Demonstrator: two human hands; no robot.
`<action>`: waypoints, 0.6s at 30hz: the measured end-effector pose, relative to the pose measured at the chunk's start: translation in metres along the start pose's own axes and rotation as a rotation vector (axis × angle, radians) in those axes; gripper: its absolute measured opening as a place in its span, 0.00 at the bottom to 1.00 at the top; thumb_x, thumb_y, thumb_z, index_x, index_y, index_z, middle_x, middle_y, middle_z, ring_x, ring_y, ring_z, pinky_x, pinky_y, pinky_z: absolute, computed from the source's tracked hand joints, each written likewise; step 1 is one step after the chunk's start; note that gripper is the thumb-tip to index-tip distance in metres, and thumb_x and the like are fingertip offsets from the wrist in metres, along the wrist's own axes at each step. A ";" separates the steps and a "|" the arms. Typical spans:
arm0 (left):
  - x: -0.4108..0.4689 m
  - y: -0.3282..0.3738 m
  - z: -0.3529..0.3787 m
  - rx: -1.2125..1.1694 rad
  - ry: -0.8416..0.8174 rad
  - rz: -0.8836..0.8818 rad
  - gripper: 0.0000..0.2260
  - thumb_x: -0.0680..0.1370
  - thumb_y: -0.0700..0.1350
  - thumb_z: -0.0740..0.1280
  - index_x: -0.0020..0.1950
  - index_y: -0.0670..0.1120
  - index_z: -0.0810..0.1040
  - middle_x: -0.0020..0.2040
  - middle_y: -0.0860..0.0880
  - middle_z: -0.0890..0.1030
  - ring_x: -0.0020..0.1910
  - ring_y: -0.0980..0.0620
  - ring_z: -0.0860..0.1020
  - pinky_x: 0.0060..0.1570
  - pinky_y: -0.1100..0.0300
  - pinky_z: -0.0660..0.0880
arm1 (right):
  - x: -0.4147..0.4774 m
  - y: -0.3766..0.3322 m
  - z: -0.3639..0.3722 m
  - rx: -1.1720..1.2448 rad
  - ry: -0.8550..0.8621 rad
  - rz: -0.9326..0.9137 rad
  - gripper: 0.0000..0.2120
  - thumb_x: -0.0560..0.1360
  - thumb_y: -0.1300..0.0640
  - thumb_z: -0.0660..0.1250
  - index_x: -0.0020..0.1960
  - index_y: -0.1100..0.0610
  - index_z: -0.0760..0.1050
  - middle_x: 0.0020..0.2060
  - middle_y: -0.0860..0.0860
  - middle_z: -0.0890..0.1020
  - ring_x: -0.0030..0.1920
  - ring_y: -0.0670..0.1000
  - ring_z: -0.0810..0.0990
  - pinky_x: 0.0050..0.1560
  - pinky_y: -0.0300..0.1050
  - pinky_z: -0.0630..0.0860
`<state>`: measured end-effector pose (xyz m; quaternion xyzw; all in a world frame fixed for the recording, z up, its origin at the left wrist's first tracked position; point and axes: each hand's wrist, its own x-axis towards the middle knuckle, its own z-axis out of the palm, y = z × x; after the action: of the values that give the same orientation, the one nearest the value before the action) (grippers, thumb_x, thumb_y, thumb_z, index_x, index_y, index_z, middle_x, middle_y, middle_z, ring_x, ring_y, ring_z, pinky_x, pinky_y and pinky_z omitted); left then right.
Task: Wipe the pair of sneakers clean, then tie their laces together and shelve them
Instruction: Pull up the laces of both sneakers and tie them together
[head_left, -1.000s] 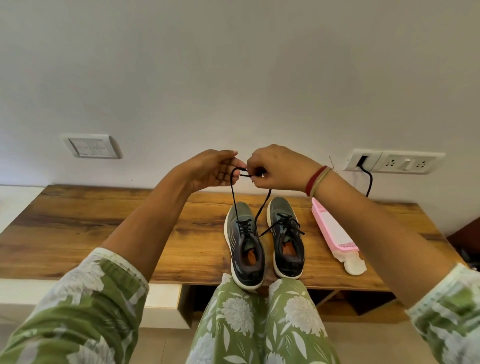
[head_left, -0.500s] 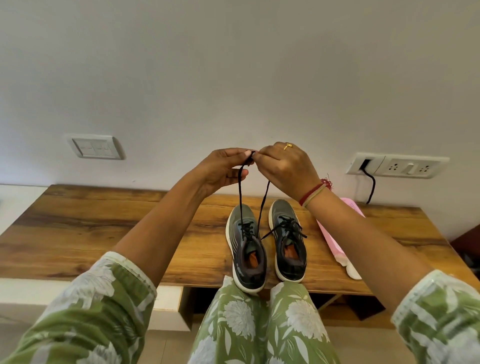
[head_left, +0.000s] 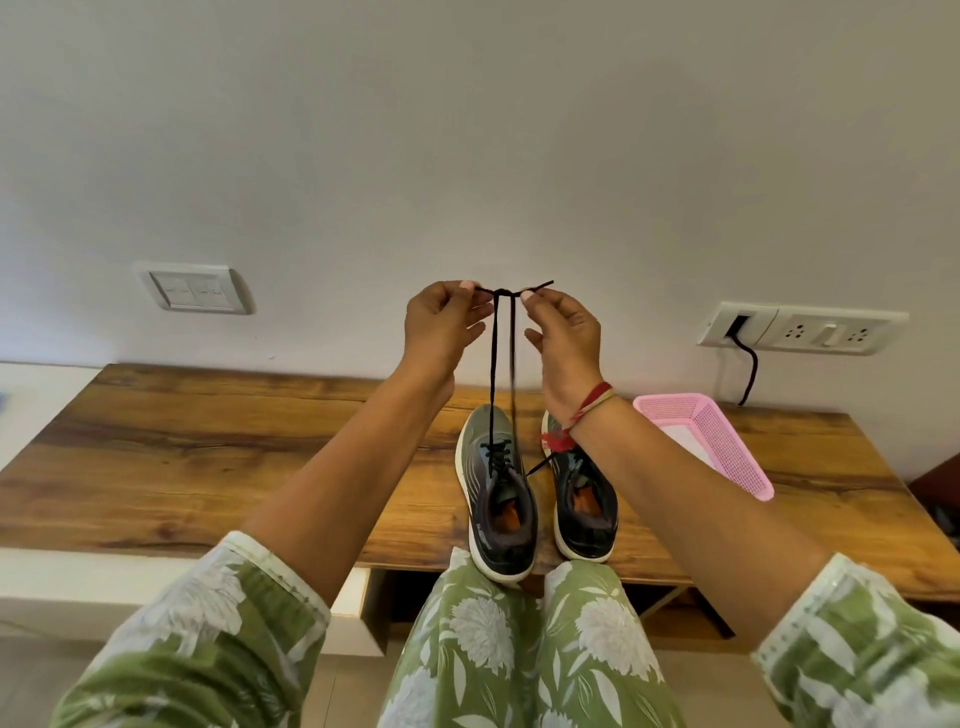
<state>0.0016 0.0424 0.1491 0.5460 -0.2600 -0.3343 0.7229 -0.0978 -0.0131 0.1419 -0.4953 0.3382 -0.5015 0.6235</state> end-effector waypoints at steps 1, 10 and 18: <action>0.002 -0.002 0.000 -0.084 0.012 -0.052 0.08 0.83 0.42 0.58 0.48 0.44 0.75 0.46 0.47 0.82 0.47 0.52 0.82 0.51 0.59 0.77 | -0.001 0.000 0.001 0.066 -0.010 0.053 0.08 0.75 0.62 0.67 0.39 0.52 0.77 0.37 0.48 0.79 0.43 0.45 0.76 0.45 0.40 0.73; 0.009 -0.013 -0.016 -0.687 0.157 -0.346 0.14 0.83 0.39 0.51 0.40 0.44 0.68 0.28 0.49 0.72 0.31 0.52 0.74 0.38 0.57 0.77 | 0.005 0.010 -0.011 0.296 0.005 0.253 0.06 0.78 0.60 0.59 0.43 0.54 0.71 0.40 0.50 0.83 0.43 0.47 0.81 0.45 0.41 0.73; 0.006 -0.037 -0.038 0.828 -0.288 0.192 0.13 0.79 0.52 0.65 0.43 0.43 0.74 0.31 0.53 0.68 0.30 0.56 0.65 0.32 0.62 0.63 | 0.026 0.020 -0.035 0.358 -0.027 0.357 0.08 0.78 0.60 0.57 0.40 0.54 0.70 0.23 0.45 0.70 0.23 0.43 0.68 0.32 0.38 0.65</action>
<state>0.0266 0.0543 0.1036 0.7106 -0.5195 -0.2060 0.4274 -0.1172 -0.0473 0.1149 -0.3160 0.3178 -0.4286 0.7845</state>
